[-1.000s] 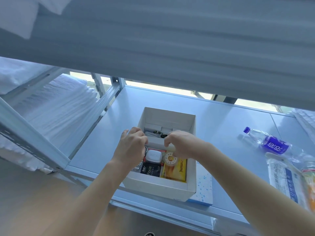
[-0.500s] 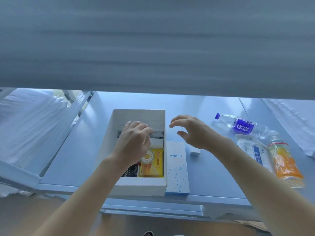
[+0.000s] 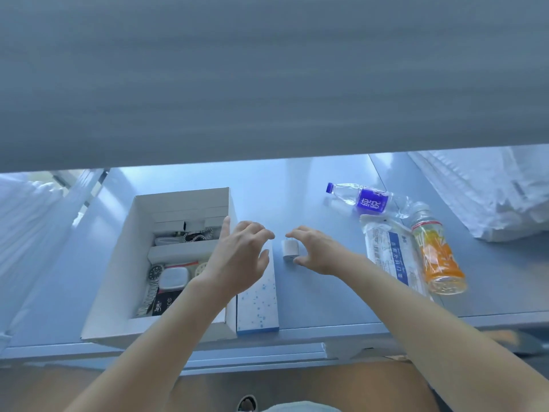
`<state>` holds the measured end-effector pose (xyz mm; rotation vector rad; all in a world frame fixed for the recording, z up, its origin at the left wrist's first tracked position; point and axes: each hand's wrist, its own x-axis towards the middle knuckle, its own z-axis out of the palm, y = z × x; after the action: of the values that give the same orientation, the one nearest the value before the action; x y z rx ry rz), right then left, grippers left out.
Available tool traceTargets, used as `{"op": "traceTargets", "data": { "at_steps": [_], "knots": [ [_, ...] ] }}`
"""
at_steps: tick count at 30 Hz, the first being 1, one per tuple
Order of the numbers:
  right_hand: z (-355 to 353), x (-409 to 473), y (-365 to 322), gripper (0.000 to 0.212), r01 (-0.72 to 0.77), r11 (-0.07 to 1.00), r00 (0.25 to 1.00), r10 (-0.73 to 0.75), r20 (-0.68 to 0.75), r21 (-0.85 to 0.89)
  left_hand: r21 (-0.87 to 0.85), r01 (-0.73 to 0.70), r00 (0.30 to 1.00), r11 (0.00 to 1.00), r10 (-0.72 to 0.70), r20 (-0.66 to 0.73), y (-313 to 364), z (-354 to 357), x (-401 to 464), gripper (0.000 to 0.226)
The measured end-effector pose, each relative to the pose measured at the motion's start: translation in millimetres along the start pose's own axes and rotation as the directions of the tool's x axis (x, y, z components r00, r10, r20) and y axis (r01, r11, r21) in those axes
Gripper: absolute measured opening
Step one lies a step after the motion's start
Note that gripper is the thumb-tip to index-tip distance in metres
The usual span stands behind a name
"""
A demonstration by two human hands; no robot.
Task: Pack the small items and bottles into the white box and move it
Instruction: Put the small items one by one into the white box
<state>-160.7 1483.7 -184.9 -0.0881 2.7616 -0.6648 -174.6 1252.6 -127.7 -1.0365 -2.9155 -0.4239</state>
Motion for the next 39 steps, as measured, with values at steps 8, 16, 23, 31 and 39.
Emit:
{"op": "traceTargets", "data": {
  "at_steps": [8, 16, 23, 31, 39],
  "knots": [
    [19, 3, 11, 0.036, 0.03, 0.998, 0.988, -0.022, -0.155, 0.049, -0.022, 0.073, 0.997, 0.997, -0.074, -0.026, 10, 5, -6, 0.027],
    [-19, -1, -24, 0.042, 0.168, 0.985, 0.919, -0.14, -0.367, 0.045, -0.204, 0.044, 0.984, 0.978, -0.078, -0.162, -2, -11, -10, 0.043],
    [-44, -3, -99, 0.044, 0.327, 0.945, 0.853, -0.301, -0.426, -0.013, -0.228, 0.059, 0.965, 0.972, -0.114, -0.236, -46, -45, -23, 0.061],
    [-29, 12, -175, 0.042, 0.447, 0.892, 0.828, -0.443, -0.344, -0.073, -0.176, 0.083, 0.954, 0.981, -0.129, -0.272, -90, -71, -60, 0.058],
    [4, 40, -229, 0.041, 0.486, 0.869, 0.843, -0.494, -0.214, -0.09, -0.038, 0.145, 0.96, 0.989, -0.15, -0.236, -141, -85, -97, 0.049]
  ]
}}
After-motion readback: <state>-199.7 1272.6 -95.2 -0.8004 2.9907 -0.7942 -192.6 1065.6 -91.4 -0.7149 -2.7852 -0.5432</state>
